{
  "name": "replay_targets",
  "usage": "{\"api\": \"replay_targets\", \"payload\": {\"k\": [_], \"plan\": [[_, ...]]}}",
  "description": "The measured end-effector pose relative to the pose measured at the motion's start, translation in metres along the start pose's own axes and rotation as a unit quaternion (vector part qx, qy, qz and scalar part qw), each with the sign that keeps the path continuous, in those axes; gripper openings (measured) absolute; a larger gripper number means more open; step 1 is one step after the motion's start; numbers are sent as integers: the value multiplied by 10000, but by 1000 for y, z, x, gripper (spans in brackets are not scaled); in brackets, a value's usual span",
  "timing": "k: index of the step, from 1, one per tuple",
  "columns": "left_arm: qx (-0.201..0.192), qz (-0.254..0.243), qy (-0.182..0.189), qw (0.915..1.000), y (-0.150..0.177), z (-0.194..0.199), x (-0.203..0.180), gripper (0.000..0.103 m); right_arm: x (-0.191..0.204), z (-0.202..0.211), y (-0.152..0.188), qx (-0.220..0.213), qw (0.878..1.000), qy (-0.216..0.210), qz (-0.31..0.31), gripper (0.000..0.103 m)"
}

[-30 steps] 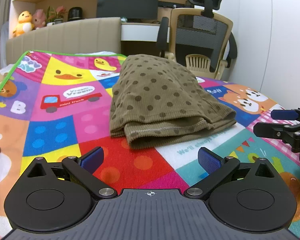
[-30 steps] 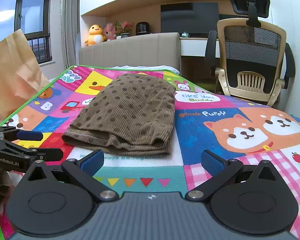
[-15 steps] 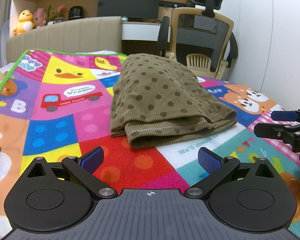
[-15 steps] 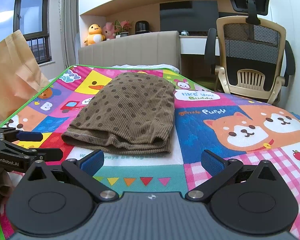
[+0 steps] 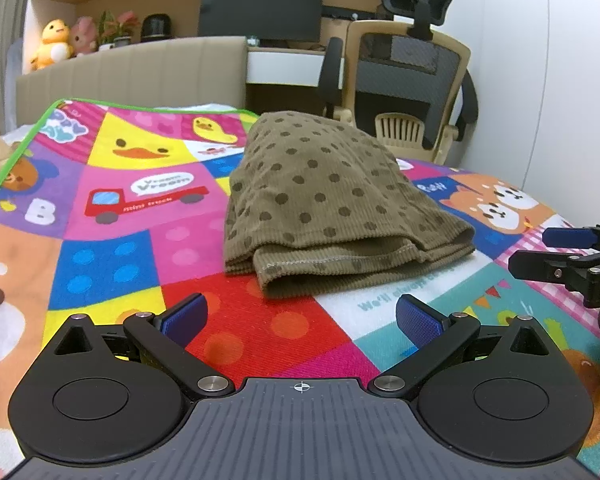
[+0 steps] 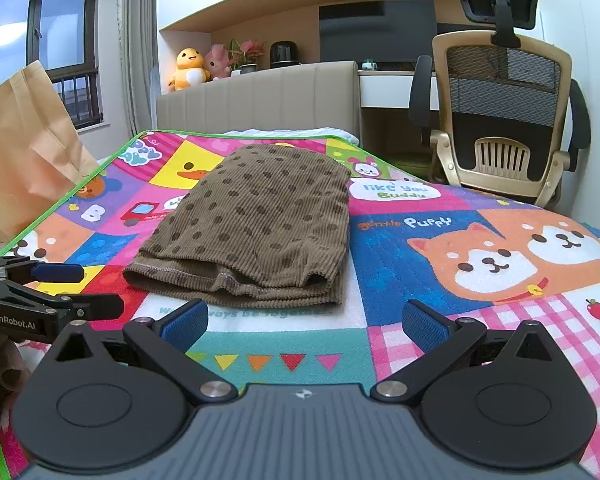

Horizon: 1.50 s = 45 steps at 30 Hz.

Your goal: Fold clothes

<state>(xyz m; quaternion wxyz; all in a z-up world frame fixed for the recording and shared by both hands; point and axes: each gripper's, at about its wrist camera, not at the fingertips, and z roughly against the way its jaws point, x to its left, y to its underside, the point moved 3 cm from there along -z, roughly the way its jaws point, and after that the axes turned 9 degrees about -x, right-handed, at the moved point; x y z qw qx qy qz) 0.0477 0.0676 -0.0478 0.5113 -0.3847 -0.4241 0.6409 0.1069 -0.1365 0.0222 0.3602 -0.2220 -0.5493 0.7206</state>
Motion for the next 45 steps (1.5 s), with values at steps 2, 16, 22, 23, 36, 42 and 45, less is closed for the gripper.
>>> {"api": "replay_targets", "payload": {"k": [2, 16, 22, 23, 36, 42, 45], "plan": [[-21, -72, 0, 10000, 0, 1, -2, 103, 0, 0, 0, -4, 10000, 3, 6, 103], [-44, -246, -59, 9997, 2, 4, -5, 103, 0, -1, 0, 20, 10000, 10, -19, 103], [24, -218, -104, 9997, 3, 3, -3, 103, -1, -2, 0, 41, 10000, 21, -48, 103], [34, -194, -102, 9998, 3, 3, -2, 103, -1, -2, 0, 45, 10000, 23, -53, 103], [85, -85, -102, 9999, 2, 2, -1, 103, -4, 0, -1, -7, 9998, 165, -122, 103], [-59, -131, -166, 9998, -5, 6, -1, 103, -6, 5, -3, -108, 9992, 360, -99, 103], [-47, -152, -167, 9997, -8, 7, -2, 103, -9, 2, -6, 23, 9988, 448, -175, 103]]}}
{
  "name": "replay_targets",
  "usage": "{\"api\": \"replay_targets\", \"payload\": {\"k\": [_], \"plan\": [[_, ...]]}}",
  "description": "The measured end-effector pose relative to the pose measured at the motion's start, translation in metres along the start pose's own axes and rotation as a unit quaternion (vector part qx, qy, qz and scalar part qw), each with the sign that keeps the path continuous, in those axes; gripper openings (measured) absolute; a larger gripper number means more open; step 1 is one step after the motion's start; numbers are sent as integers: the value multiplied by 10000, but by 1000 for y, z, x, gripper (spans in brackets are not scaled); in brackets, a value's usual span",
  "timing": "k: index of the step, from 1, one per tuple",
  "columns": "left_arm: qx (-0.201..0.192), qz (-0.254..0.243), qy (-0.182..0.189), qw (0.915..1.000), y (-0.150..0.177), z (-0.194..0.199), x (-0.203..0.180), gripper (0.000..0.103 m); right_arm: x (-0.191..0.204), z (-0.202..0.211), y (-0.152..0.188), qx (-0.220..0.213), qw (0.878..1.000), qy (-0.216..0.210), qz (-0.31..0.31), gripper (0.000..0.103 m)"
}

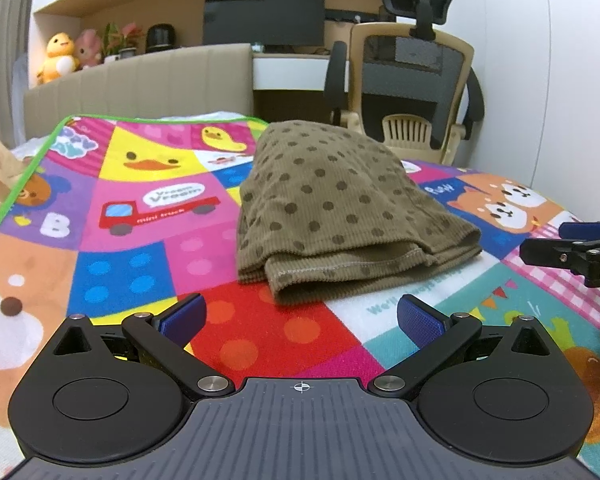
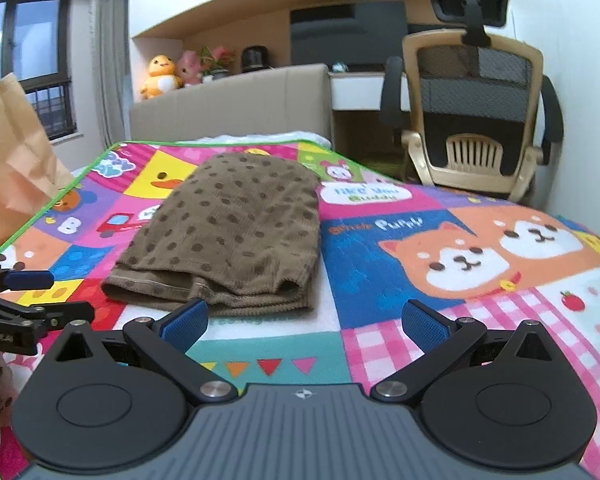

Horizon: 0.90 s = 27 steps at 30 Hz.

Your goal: Fold clothes

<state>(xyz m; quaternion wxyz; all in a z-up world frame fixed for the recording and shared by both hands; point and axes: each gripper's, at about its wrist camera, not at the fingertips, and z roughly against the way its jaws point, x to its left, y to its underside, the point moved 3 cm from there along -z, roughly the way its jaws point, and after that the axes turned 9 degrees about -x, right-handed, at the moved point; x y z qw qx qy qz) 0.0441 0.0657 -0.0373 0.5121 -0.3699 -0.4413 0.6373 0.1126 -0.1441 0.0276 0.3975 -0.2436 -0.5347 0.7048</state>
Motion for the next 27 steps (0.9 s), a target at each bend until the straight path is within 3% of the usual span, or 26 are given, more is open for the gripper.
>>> {"api": "replay_targets", "payload": {"k": [7, 16, 24, 26, 27], "plan": [[32, -14, 7, 10000, -5, 3, -2, 103, 10, 3, -7, -24, 9992, 26, 397, 103], [42, 100, -18, 9999, -7, 7, 3, 103, 27, -3, -1, 229, 9976, -330, 572, 103], [8, 163, -18, 9999, -7, 8, 6, 103, 29, -7, 0, 308, 9969, -290, 670, 103], [-82, 164, -26, 9998, -8, 9, 7, 103, 33, -6, -1, 288, 9946, -550, 837, 103], [-118, 185, -27, 9998, -10, 9, 9, 103, 38, -4, -1, 308, 9909, -883, 966, 103]]}}
